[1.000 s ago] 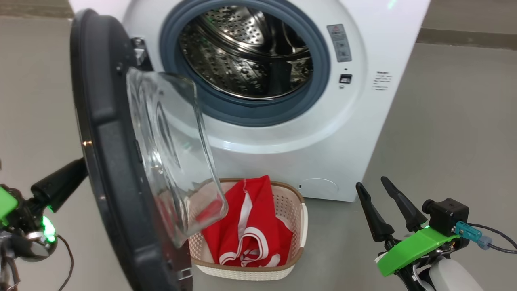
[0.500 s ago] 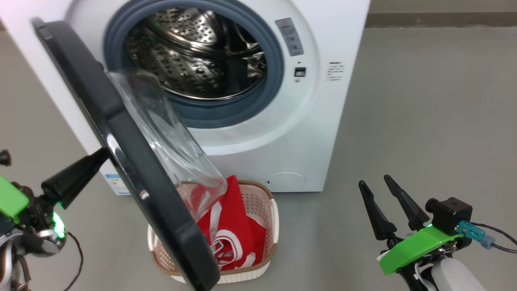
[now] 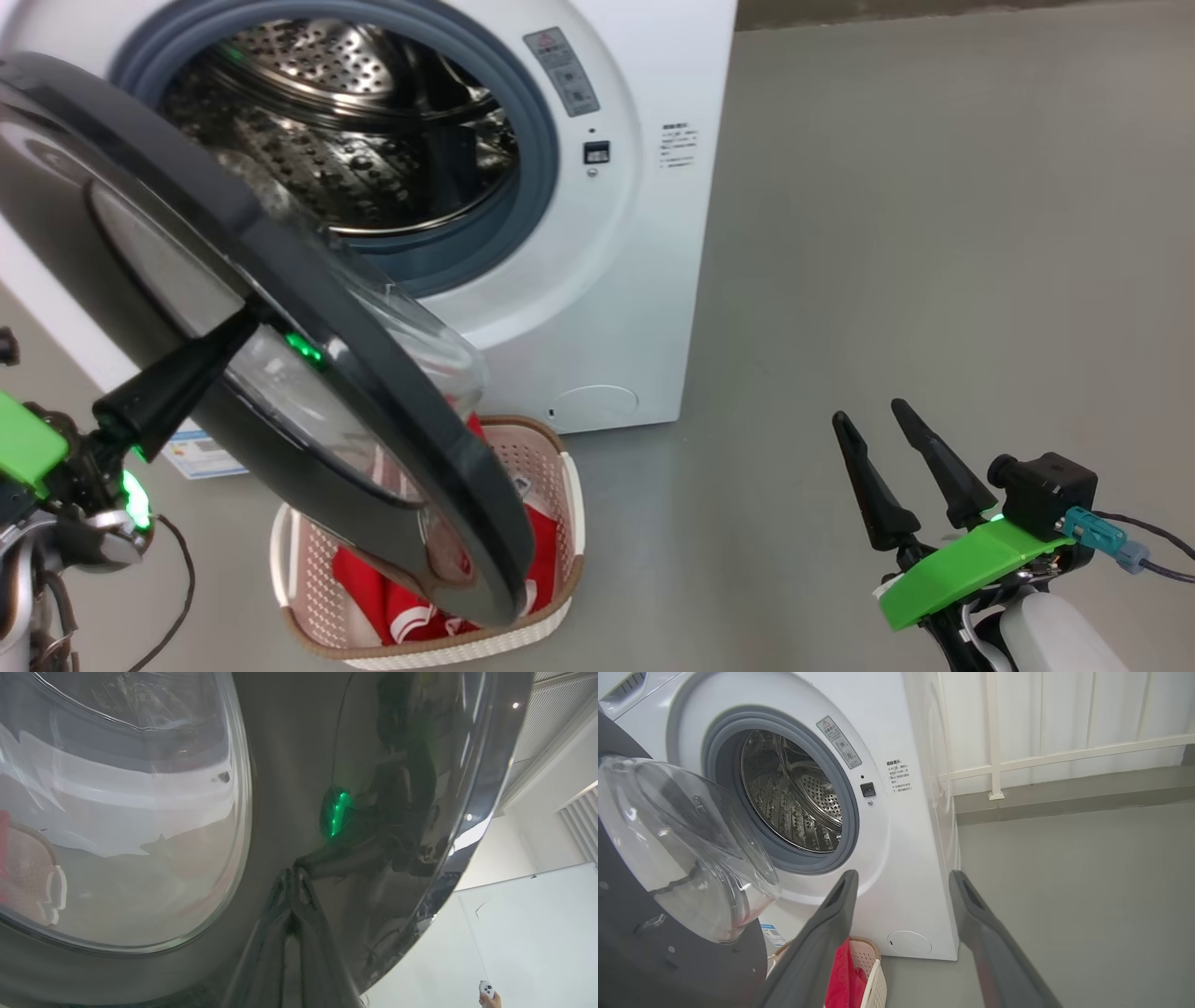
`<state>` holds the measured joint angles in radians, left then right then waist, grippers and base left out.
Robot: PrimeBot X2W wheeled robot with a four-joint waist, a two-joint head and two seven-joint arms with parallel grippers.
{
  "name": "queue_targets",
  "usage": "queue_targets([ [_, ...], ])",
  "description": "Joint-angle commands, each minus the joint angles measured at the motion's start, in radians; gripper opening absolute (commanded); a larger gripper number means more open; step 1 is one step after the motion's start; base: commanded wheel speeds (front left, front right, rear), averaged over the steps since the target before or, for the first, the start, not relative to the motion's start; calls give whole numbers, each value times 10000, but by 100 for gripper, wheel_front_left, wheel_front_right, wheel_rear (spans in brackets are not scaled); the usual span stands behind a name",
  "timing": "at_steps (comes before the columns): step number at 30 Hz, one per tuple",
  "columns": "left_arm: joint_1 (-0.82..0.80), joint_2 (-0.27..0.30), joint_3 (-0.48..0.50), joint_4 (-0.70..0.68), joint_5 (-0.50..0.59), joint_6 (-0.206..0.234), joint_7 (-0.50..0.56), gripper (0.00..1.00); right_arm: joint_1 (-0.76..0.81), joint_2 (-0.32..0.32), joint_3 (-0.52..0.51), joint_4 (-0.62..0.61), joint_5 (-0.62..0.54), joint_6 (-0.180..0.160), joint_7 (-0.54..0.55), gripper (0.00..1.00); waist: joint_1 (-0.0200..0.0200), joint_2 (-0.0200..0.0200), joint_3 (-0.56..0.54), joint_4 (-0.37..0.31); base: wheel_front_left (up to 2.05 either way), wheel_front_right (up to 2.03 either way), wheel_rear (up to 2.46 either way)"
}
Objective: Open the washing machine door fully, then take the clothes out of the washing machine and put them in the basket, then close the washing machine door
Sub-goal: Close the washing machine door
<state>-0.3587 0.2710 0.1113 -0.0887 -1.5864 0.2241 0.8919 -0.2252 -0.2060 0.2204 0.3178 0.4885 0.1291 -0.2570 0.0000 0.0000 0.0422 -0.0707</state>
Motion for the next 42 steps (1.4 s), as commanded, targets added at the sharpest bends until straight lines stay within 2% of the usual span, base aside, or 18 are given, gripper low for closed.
queue_targets([
  [1,-570,248,332,-229,102,-159,-61,0,-201,-24,169,-266,4,16,-48,100,0,0,65,-153,0,0,0],
  [20,-901,136,306,307,385,-463,-378,0,-160,4,145,-227,-2,16,-48,100,0,0,-1,-481,0,0,0],
  [42,-706,126,254,489,660,-804,-507,0,-96,-123,280,-173,13,16,-48,100,0,0,-184,221,0,0,0],
])
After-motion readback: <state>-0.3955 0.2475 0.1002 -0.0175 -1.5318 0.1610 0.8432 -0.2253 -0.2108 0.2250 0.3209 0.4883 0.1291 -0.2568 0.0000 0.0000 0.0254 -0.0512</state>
